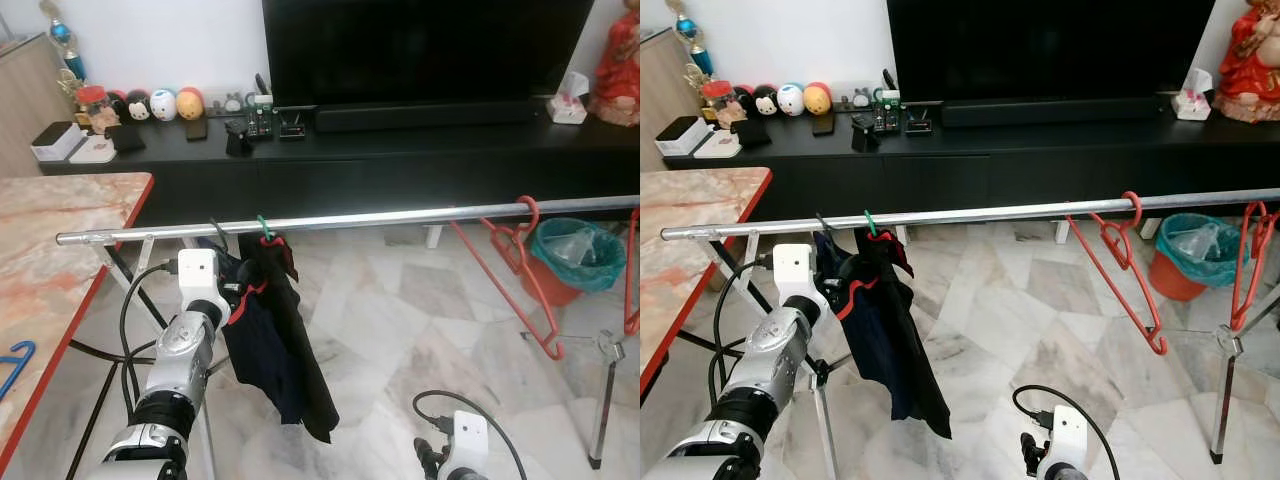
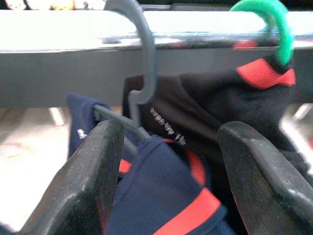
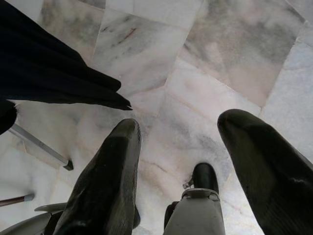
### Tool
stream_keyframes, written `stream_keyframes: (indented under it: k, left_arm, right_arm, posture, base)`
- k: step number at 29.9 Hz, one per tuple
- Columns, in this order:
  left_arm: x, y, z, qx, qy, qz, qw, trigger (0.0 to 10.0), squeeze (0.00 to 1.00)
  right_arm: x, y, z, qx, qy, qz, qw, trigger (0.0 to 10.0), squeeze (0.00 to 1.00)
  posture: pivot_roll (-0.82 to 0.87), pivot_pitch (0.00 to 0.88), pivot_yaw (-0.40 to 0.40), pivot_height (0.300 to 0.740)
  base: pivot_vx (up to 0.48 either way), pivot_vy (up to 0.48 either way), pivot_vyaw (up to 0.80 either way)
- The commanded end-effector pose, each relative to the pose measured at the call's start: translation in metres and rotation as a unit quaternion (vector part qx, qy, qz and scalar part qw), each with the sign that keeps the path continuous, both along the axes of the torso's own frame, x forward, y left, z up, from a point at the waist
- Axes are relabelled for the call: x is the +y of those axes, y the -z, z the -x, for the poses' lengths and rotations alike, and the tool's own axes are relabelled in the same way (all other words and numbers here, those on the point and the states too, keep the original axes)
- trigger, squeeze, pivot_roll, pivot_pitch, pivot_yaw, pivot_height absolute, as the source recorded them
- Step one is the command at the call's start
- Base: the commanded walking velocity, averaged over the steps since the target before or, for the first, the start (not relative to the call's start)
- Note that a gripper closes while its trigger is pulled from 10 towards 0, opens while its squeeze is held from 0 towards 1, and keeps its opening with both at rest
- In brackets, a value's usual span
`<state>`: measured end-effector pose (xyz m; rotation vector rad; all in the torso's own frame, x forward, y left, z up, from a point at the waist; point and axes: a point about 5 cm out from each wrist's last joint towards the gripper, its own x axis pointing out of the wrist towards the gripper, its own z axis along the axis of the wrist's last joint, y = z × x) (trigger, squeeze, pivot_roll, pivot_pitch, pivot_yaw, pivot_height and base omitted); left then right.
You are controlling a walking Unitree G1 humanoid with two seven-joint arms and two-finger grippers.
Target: Hang hanger
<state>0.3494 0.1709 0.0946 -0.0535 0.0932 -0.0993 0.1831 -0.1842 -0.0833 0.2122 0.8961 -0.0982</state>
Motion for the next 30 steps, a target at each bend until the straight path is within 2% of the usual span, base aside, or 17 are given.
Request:
stream_keyframes:
  k: [1, 2, 5, 7, 11, 12, 15, 25, 30]
  left_arm:
    - [-0.001, -0.01, -0.007, -0.002, -0.002, -0.015, 1.0, 10.0, 0.0]
    - [-0.002, -0.011, -0.009, 0.007, -0.009, -0.029, 1.0, 10.0, 0.0]
    - [-0.005, -0.011, -0.016, 0.058, -0.06, -0.028, 0.996, 10.0, 0.0]
    - [-0.006, -0.01, -0.017, 0.067, -0.061, -0.028, 0.995, 10.0, 0.0]
    - [-0.017, -0.008, -0.021, 0.087, -0.061, 0.004, 0.994, 10.0, 0.0]
    - [-0.021, -0.008, -0.022, 0.093, -0.065, 0.025, 0.993, 10.0, 0.0]
    - [-0.025, -0.01, -0.026, 0.112, -0.074, 0.04, 0.99, 10.0, 0.0]
    - [-0.022, -0.024, -0.037, 0.118, -0.132, 0.038, 0.983, 10.0, 0.0]
    - [-0.024, -0.022, -0.037, 0.132, -0.147, 0.031, 0.98, 10.0, 0.0]
  right_arm:
    - [0.003, 0.001, 0.001, 0.003, 0.003, -0.007, 1.0, 10.0, 0.0]
    - [0.003, 0.001, 0.0, 0.003, 0.004, -0.008, 1.0, 10.0, 0.0]
    - [0.004, 0.001, 0.0, 0.003, 0.003, -0.009, 1.0, 10.0, 0.0]
    - [0.004, 0.001, 0.0, 0.003, 0.003, -0.009, 1.0, 10.0, 0.0]
    - [0.004, 0.0, 0.0, 0.004, 0.0, -0.01, 1.0, 10.0, 0.0]
    - [0.004, 0.0, -0.001, 0.004, -0.001, -0.01, 1.0, 10.0, 0.0]
    - [0.004, 0.001, 0.0, 0.004, 0.0, -0.011, 1.0, 10.0, 0.0]
    - [0.005, 0.001, 0.0, 0.006, -0.003, -0.014, 1.0, 10.0, 0.0]
    - [0.006, 0.001, 0.0, 0.006, -0.004, -0.016, 1.0, 10.0, 0.0]
  posture:
    - [0.0, 0.004, 0.069, 0.74]
    - [0.0, 0.006, 0.07, 0.74]
    - [0.0, 0.005, 0.07, 0.74]
    - [0.0, 0.004, 0.071, 0.74]
    - [-0.01, 0.004, 0.073, 0.74]
    - [-0.01, 0.005, 0.075, 0.74]
    - [-0.01, 0.007, 0.076, 0.74]
    - [-0.01, 0.01, 0.079, 0.74]
    - [-0.02, 0.011, 0.084, 0.74]
  base:
    - [0.0, 0.0, 0.0]
    - [0.0, 0.0, 0.0]
    - [0.0, 0.0, 0.0]
    - [0.0, 0.0, 0.0]
    - [0.0, 0.0, 0.0]
    - [0.0, 0.0, 0.0]
    - [0.0, 0.0, 0.0]
    - [0.0, 0.0, 0.0]
    - [0.0, 0.0, 0.0]
